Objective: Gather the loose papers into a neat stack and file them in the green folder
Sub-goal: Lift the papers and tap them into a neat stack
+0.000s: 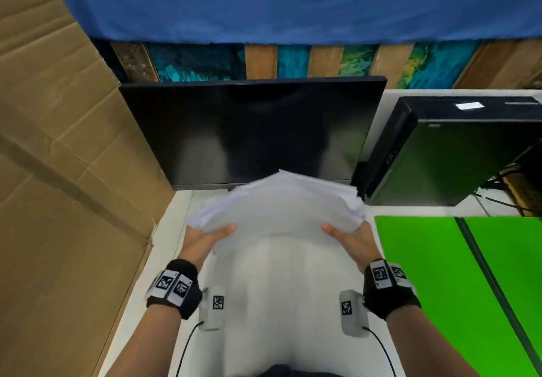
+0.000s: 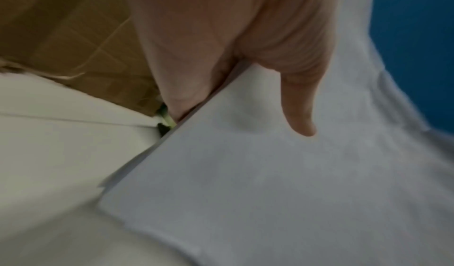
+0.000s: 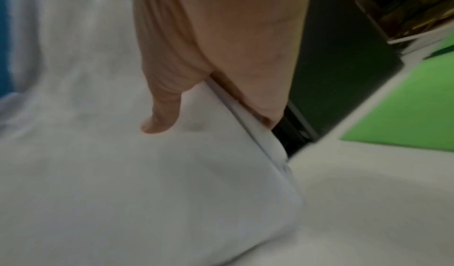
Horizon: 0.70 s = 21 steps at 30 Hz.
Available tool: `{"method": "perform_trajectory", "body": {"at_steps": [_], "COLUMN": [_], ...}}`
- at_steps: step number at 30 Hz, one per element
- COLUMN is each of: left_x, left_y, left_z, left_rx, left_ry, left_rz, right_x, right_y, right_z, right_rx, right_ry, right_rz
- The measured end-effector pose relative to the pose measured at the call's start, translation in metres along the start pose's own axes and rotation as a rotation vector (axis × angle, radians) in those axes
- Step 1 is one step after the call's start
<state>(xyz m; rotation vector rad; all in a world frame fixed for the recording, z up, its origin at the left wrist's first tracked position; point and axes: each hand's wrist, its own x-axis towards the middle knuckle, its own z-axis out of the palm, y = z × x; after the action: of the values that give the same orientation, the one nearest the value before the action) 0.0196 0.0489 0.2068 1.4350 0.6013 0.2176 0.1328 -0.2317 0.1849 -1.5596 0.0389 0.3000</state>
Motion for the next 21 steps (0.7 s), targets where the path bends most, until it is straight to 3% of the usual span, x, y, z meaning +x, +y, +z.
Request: {"method": "perform_trajectory", "body": {"at_steps": [8,11,16,21], "left_x": [0.007,0.013,0.020,0.024], "left_y": [-0.013,-0.015,-0.013,-0.015], "left_z": [-0.011,-0.024,-0.029,-0.026], "left_rx": [-0.011,0.065,0.081,0.064], "left_ry": [0.038,-0.069,-0.087,-0.040], "left_rz": [-0.099,-0.049,-0.019,-0.051], "right_x": [0.013,0.011,0.013,0.018], "right_y": [0.016,0.013,-0.017,-0.005], "right_z": [-0.001,-0.009,-0.009,-0.016], "right_rx": [0.019,0.025,0.032,0.094], "right_ry": [0.013,-0.025,-0.022,0.026], "right_rz": [0.107,0.052,-0.170,-0.145]}}
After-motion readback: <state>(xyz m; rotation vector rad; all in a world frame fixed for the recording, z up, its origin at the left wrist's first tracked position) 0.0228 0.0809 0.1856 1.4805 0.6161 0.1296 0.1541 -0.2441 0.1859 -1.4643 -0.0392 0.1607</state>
